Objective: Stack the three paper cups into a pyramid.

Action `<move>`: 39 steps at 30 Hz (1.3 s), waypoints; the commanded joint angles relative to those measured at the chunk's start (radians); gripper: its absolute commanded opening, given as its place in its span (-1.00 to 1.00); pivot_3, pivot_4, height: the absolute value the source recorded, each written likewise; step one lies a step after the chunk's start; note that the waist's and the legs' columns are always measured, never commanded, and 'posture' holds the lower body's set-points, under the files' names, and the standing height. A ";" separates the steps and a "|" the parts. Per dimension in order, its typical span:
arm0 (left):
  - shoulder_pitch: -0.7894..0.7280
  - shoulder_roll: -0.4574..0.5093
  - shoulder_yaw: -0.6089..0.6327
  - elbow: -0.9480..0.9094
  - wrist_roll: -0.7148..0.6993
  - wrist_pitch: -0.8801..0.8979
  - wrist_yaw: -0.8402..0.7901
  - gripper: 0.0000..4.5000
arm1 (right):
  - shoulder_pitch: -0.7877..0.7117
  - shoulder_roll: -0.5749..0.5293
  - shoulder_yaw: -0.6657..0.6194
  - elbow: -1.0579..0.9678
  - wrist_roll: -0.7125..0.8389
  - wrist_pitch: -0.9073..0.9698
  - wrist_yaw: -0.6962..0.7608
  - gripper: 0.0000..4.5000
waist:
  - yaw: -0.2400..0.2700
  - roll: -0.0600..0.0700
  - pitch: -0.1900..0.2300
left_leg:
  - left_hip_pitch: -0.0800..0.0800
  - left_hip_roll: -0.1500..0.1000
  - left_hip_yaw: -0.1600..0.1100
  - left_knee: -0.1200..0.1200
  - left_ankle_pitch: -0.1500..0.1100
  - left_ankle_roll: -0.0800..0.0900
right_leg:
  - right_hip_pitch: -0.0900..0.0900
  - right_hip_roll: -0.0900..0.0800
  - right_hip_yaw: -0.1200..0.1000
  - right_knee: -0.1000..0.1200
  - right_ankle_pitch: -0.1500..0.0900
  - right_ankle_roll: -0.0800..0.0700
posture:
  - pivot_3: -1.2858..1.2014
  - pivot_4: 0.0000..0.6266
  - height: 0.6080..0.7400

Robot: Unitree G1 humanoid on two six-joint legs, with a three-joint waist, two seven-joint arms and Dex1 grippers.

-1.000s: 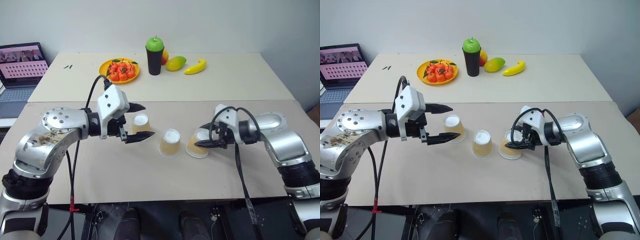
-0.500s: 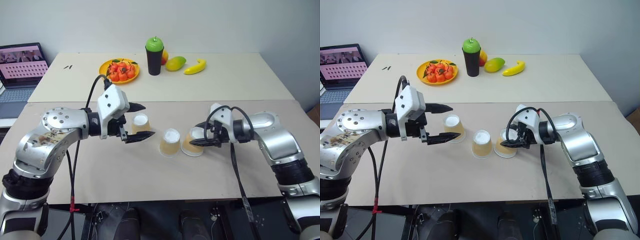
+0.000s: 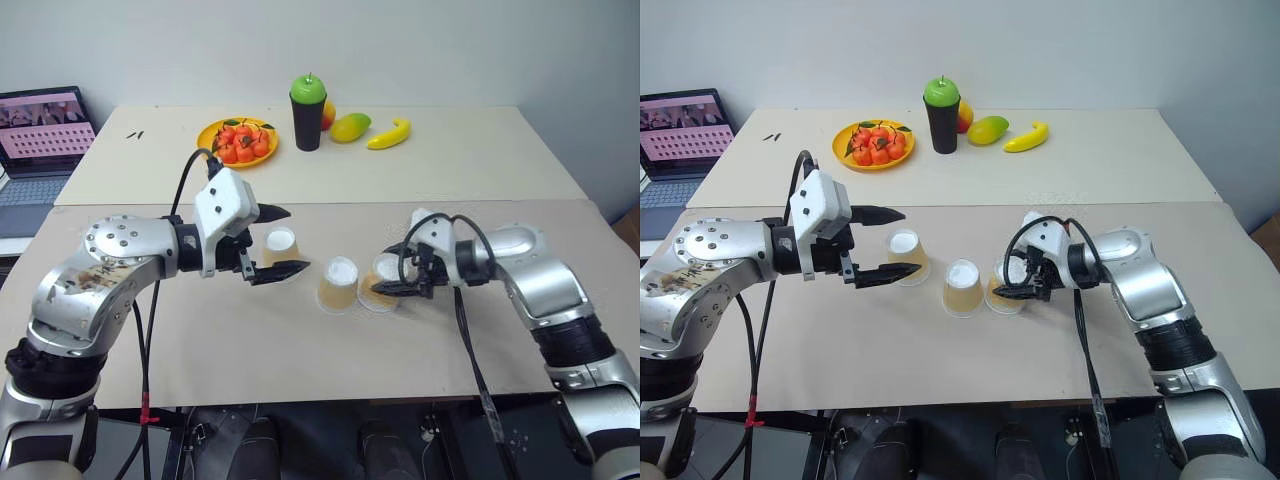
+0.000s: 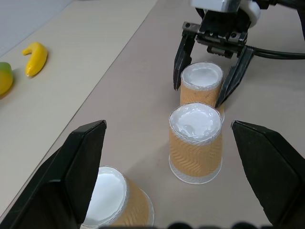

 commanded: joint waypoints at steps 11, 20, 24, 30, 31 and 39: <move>-0.023 -0.009 0.003 -0.009 0.021 -0.032 0.002 1.00 | -0.025 -0.045 -0.080 -0.140 0.147 0.119 0.063 0.99 | 0.002 0.000 0.000 | 0.000 0.000 0.000 0.000 0.000 0.000 | 0.000 0.000 0.000 0.000 0.000 0.000 | 0.03 -0.52 0.93; -0.028 -0.027 -0.005 -0.009 0.030 -0.030 0.000 1.00 | -0.057 -0.066 -0.126 -0.119 0.169 0.123 0.032 0.99 | 0.003 0.000 0.000 | 0.000 0.000 0.000 0.000 0.000 0.000 | 0.000 0.000 0.000 0.000 0.000 0.000 | 0.03 -0.52 0.93; -0.029 -0.031 -0.005 -0.007 0.032 -0.030 -0.001 1.00 | -0.075 -0.089 -0.154 -0.111 0.185 0.117 0.042 0.99 | 0.003 0.000 0.000 | 0.000 0.000 0.000 0.000 0.000 0.000 | 0.000 0.000 0.000 0.000 0.000 0.000 | 0.03 -0.52 0.93; -0.014 -0.019 0.022 0.003 0.019 -0.024 -0.009 1.00 | -0.154 -0.166 -0.302 -0.107 0.325 0.195 0.085 0.99 | 0.004 0.000 0.001 | 0.000 0.000 0.000 -0.001 0.000 0.000 | 0.000 0.000 0.000 0.000 0.000 0.000 | 0.03 -0.52 0.93; -0.012 -0.019 0.035 0.005 0.009 -0.016 -0.007 1.00 | -0.158 -0.188 -0.326 -0.114 0.354 0.215 0.098 0.99 | 0.004 0.000 0.001 | 0.000 0.000 0.000 -0.001 0.000 0.000 | 0.000 0.000 0.000 -0.001 0.000 0.000 | 0.03 -0.52 0.93; 0.238 -0.007 0.234 0.001 -0.002 -0.052 0.056 1.00 | -0.113 -0.340 -0.366 -0.080 0.385 0.228 0.138 0.99 | -0.004 0.000 0.002 | 0.000 0.000 0.002 -0.001 -0.002 0.003 | 0.000 0.000 0.001 -0.002 -0.001 -0.001 | 0.03 -0.52 0.93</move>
